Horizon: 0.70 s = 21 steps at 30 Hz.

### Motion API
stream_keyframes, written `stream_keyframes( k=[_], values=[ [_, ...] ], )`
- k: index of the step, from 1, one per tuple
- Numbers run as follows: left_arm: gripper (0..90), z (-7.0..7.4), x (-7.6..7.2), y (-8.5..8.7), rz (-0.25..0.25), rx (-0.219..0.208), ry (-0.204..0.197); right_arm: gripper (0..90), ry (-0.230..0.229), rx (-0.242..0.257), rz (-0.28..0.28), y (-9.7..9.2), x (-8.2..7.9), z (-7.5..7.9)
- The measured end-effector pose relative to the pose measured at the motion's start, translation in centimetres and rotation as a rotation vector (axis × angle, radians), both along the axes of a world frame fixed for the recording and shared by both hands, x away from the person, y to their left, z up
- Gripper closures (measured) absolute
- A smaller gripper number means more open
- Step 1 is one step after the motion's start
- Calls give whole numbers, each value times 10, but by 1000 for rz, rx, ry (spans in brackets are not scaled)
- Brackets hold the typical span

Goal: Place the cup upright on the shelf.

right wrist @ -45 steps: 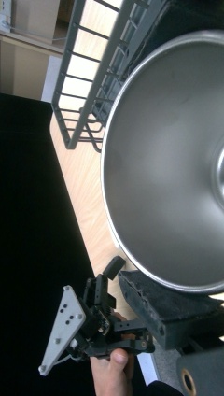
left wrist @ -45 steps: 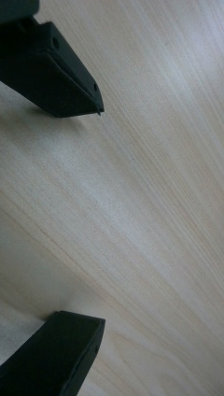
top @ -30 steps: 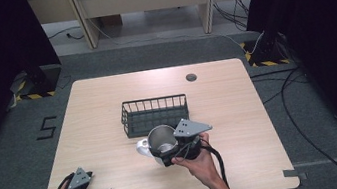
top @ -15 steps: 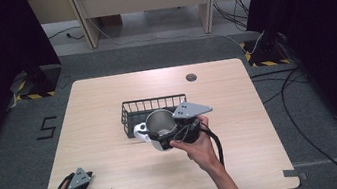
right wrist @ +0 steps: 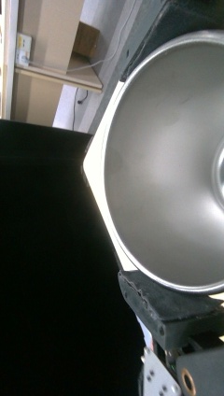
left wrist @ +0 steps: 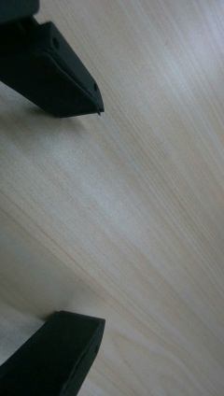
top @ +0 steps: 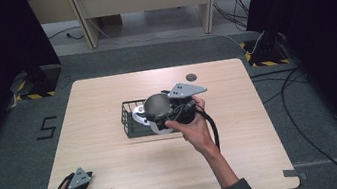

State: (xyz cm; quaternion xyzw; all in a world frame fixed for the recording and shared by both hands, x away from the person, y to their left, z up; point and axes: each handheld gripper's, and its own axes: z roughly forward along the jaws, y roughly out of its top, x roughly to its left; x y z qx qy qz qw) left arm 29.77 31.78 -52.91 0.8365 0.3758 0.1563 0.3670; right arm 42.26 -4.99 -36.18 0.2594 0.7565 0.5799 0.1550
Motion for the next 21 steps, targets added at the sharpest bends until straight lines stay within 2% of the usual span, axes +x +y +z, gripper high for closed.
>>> stream_keyframes(
  k=[13, 21],
  values=[
    [0, 0, 0, 0, -1, 2, 2, 62, 11, -9, -32, 9, 32, 5],
    [0, 0, 0, 0, -2, 2, 3, 62, 27, -24, -66, 7, 55, -3]
  ],
)
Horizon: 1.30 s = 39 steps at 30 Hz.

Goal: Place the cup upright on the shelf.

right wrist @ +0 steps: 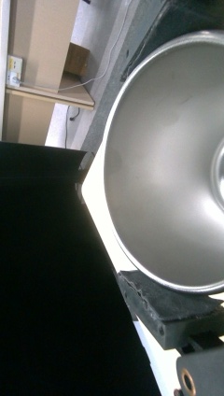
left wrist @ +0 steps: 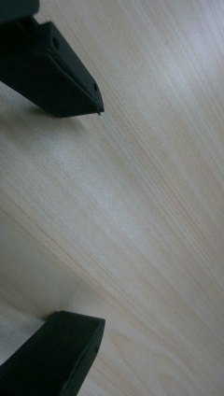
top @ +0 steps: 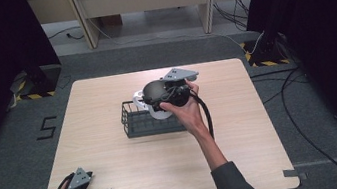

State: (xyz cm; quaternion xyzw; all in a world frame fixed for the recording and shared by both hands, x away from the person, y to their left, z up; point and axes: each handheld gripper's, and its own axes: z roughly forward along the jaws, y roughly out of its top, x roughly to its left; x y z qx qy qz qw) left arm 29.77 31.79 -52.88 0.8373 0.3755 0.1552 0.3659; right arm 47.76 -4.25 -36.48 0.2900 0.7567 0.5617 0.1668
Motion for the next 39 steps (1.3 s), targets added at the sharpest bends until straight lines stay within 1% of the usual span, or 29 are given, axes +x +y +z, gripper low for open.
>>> stream_keyframes(
  k=[2, 3, 5, 11, 16, 28, 29, 36, 39],
  values=[
    [0, 0, 0, 0, 0, 1, -3, 62, 3, 2, -3, -1, 8, -3],
    [0, 0, 0, 0, 0, 1, -3, 62, 3, 2, -3, -1, 8, -3],
    [0, 0, 0, 0, 0, 1, -3, 62, 6, -7, -7, 0, 13, -7],
    [0, 0, 0, 0, 0, 1, -3, 62, 17, -9, -10, 2, 19, -12],
    [0, 0, 0, 0, -1, 0, -3, 62, 20, -23, -13, 5, 24, -18],
    [0, 0, 0, 0, -1, -2, -2, 61, 31, -42, -20, 7, 29, -27],
    [0, 0, 0, 0, -1, -1, -2, 61, 41, -42, -21, 7, 29, -30],
    [0, 0, 0, 0, -1, -2, -2, 61, 55, -44, -27, 6, 31, -38],
    [0, 0, 0, 0, -2, 2, -2, 61, 62, -61, -31, 6, 32, -43]
  ],
)
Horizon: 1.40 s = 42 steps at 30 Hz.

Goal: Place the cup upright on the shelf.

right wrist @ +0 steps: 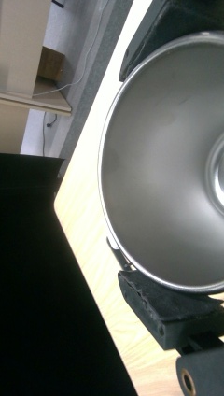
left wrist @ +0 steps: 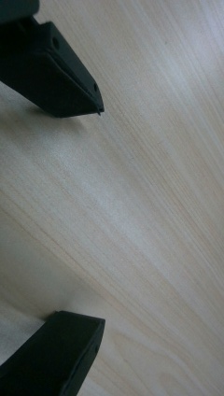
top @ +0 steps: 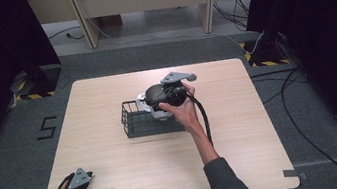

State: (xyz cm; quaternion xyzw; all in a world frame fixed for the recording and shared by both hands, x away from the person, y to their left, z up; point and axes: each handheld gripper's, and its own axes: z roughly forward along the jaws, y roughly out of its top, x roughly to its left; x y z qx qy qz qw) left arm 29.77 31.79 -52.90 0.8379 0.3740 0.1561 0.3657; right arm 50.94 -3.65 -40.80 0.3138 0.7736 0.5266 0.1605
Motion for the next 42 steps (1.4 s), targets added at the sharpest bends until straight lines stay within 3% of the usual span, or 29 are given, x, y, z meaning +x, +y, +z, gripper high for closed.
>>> stream_keyframes(
  k=[12, 19, 24, 30, 33, 42],
  values=[
    [0, 0, 0, 0, 0, 0, 0, 59, 14, 0, -6, 0, 0, -7],
    [0, 0, 0, 0, -1, 0, 0, 55, 38, -55, 5, 1, -1, -16],
    [0, 0, 0, 0, 0, 0, 0, 55, 42, -62, 3, 0, -3, -16],
    [0, 0, 0, 0, 0, -1, 0, 57, 21, -89, -7, 2, -4, -14],
    [0, 0, 0, 0, 0, 0, 0, 54, -14, -109, -10, 4, -6, -10],
    [0, 0, 0, 0, 0, 0, 0, 56, -30, -89, -30, 5, -8, -7]
  ],
)
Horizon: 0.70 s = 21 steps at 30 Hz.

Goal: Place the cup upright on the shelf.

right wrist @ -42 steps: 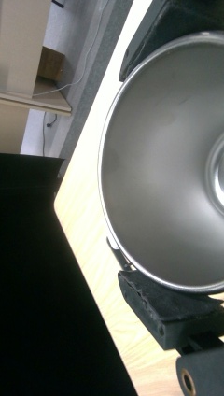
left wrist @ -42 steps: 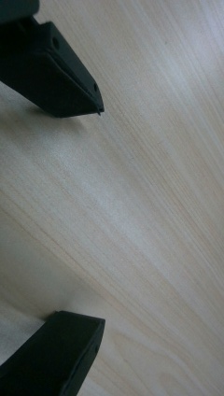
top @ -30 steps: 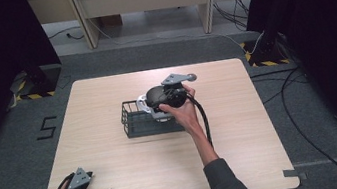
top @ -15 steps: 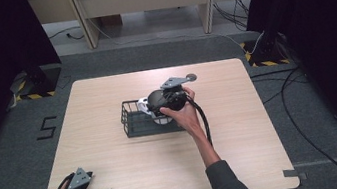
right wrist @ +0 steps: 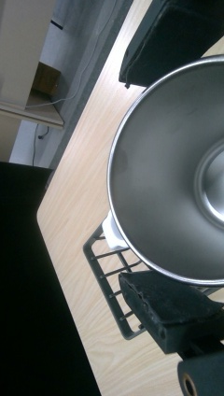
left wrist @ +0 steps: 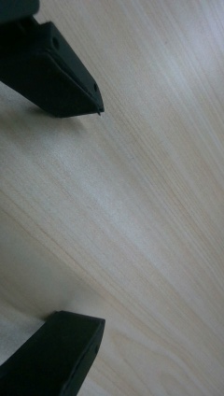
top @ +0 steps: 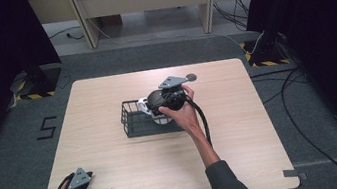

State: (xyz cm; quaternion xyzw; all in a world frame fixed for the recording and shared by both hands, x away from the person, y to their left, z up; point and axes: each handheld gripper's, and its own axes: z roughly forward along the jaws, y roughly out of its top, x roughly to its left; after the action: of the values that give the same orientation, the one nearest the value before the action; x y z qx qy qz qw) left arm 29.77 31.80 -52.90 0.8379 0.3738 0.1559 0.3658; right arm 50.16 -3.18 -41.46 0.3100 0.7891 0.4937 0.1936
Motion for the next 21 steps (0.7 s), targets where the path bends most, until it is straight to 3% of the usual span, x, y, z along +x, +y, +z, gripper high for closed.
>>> stream_keyframes(
  k=[3, 4, 6, 8, 9, 21],
  values=[
    [0, 0, 0, 0, 0, 0, 0, 61, -10, 8, -4, 0, 0, 1],
    [0, 0, 0, 0, 0, -1, 0, 122, -27, 41, -12, -1, 0, 4],
    [0, 0, 0, 0, 0, 0, 0, 174, -28, 58, -12, -1, 0, 6],
    [0, 0, 0, 0, 2, -3, 0, 123, -31, 66, -9, -2, -1, 11],
    [0, 0, 0, 0, 2, -3, 0, 161, -41, 67, -9, -2, -3, 16],
    [0, 0, 0, 0, 2, -3, 0, 150, -40, 96, -10, -9, -11, 23]
  ],
)
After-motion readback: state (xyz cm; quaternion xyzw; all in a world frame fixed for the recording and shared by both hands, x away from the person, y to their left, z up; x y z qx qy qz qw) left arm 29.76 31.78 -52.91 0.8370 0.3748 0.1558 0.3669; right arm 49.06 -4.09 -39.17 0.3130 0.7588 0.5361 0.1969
